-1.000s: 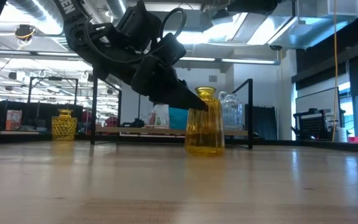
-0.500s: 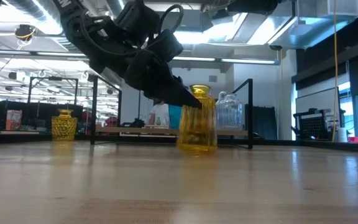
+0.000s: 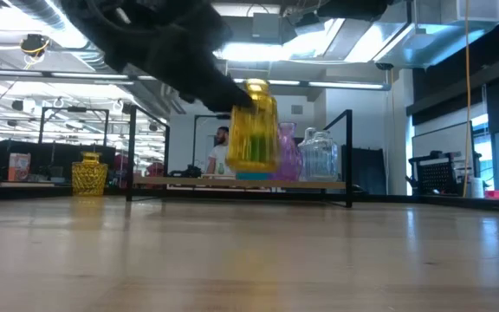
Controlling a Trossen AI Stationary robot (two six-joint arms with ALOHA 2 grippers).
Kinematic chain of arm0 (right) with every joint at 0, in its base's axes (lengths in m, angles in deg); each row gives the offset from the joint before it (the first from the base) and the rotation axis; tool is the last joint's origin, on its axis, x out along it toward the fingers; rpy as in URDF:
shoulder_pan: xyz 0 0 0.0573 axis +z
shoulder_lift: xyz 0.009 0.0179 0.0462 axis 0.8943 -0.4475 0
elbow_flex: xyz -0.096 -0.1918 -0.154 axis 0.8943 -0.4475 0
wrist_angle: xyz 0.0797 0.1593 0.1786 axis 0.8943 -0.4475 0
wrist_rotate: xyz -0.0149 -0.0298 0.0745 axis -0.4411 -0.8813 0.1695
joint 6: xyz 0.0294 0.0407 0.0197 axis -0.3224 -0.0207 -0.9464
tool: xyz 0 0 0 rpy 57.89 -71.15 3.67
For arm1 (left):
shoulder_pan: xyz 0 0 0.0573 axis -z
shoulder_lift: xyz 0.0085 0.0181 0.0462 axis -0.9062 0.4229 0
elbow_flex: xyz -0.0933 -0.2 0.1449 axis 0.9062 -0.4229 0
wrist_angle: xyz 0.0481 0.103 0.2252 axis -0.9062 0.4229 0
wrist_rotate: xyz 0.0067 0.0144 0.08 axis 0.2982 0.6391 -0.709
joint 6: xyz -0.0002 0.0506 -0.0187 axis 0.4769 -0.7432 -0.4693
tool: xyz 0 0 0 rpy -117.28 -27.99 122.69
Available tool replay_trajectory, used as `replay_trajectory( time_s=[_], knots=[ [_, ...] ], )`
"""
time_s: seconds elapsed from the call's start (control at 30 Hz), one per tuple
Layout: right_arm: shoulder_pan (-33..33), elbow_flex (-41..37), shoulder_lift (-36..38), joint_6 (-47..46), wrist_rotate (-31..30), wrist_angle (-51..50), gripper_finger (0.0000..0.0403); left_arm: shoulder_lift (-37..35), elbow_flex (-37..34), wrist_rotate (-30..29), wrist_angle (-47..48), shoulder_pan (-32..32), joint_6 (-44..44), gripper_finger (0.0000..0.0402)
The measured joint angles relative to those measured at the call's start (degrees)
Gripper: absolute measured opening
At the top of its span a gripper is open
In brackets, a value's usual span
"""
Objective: Sort vases onto shelf
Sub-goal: Put the top right yellow vase on the shelf
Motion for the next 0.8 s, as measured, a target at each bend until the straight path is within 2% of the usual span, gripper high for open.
replay_trajectory(
  time_s=[0.2, 0.5, 0.7, 0.8],
  knots=[
    [0.00, 0.00, 0.00, -0.01, 0.02, -0.16, 0.0333, -11.47, -6.42, -3.39, 0.79, -1.81, -0.10, 0.0241],
    [0.00, 0.00, 0.00, -0.02, 0.00, 0.12, 0.0333, -28.39, -8.04, -10.57, 15.29, -8.71, 0.27, 0.0241],
    [0.00, 0.00, 0.00, -0.02, 0.00, 0.05, 0.0333, -32.61, -7.95, -11.79, 15.06, -17.50, -1.07, 0.0241],
    [0.00, 0.00, 0.00, -0.02, -0.03, 0.03, 0.0333, -32.31, -7.95, -9.59, 13.08, -23.03, -1.26, 0.0241]
  ],
)
